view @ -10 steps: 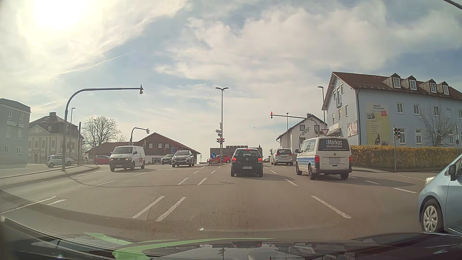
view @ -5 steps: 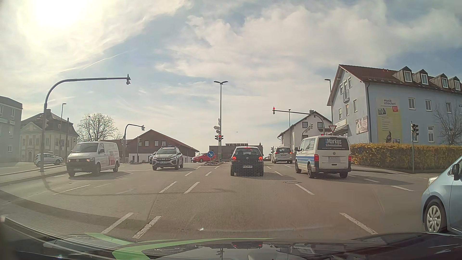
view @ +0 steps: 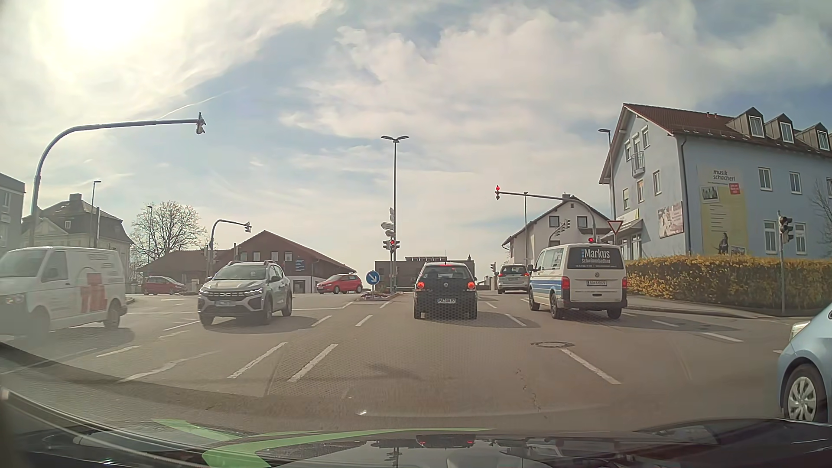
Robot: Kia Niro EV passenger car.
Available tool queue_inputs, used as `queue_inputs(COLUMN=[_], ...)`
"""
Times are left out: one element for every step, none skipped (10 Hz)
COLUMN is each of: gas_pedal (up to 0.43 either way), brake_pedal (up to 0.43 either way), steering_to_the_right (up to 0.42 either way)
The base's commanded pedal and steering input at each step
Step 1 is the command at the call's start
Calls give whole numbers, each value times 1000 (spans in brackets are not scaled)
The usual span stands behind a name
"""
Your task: Follow the waypoints while adhering to traffic rules and regulations
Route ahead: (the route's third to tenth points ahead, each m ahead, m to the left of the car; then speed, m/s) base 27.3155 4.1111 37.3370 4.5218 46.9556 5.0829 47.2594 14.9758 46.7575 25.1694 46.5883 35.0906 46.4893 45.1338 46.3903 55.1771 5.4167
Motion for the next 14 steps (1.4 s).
queue_inputs(gas_pedal=[67,0,0,0,0,0,0,0,0,0,0,0,0,0], brake_pedal=[0,0,0,0,0,0,0,0,0,6,12,0,0,0], steering_to_the_right=[1,2,1,2,1,1,0,0,0,0,0,0,0,0])
